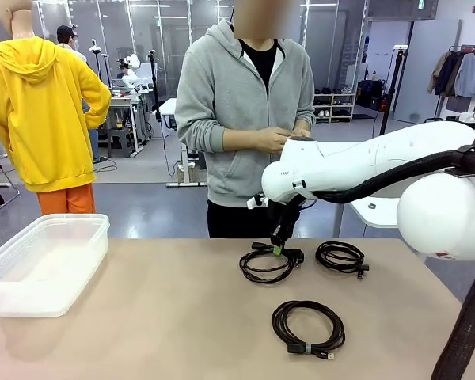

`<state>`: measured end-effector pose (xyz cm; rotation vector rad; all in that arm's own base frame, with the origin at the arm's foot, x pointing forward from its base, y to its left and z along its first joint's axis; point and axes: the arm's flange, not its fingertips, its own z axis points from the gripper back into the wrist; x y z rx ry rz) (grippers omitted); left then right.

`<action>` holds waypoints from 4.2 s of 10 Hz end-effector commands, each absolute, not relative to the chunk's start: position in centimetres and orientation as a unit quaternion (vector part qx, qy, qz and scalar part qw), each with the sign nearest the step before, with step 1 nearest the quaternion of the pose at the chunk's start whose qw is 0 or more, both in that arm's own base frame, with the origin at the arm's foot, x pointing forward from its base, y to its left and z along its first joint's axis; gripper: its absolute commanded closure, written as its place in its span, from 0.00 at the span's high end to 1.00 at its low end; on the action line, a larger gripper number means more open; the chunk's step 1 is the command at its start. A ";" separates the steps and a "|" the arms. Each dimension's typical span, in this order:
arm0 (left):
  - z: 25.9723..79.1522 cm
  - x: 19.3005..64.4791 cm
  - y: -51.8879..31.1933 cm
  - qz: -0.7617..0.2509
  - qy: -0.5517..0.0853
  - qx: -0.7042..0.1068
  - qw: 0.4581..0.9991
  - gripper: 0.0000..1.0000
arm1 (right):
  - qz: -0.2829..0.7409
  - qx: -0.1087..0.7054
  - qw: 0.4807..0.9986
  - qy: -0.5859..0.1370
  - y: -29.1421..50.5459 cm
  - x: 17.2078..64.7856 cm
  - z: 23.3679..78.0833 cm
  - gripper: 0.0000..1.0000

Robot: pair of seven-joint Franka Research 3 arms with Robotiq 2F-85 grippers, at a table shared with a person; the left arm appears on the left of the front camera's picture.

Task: Organize and store the cables.
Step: Place the Power Cable into the Organizing box.

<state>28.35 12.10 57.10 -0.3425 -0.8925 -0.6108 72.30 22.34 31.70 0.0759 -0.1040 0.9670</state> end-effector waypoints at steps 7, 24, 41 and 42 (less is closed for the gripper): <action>57.1 28.4 12.0 -0.293 -0.424 -0.167 0.840 1.00 | 0.515 0.040 0.850 -0.100 24.3 67.3 42.9 0.00; 57.1 28.4 12.0 -0.293 -0.424 -0.167 0.840 1.00 | 0.636 0.129 0.757 -0.076 38.1 51.4 33.8 0.36; 57.1 28.4 12.0 -0.293 -0.424 -0.167 0.840 1.00 | 0.448 0.193 0.816 -0.312 1.4 40.7 45.3 1.00; 57.1 28.4 12.0 -0.293 -0.424 -0.167 0.840 1.00 | 0.427 0.191 0.823 -0.323 -0.8 38.7 44.9 1.00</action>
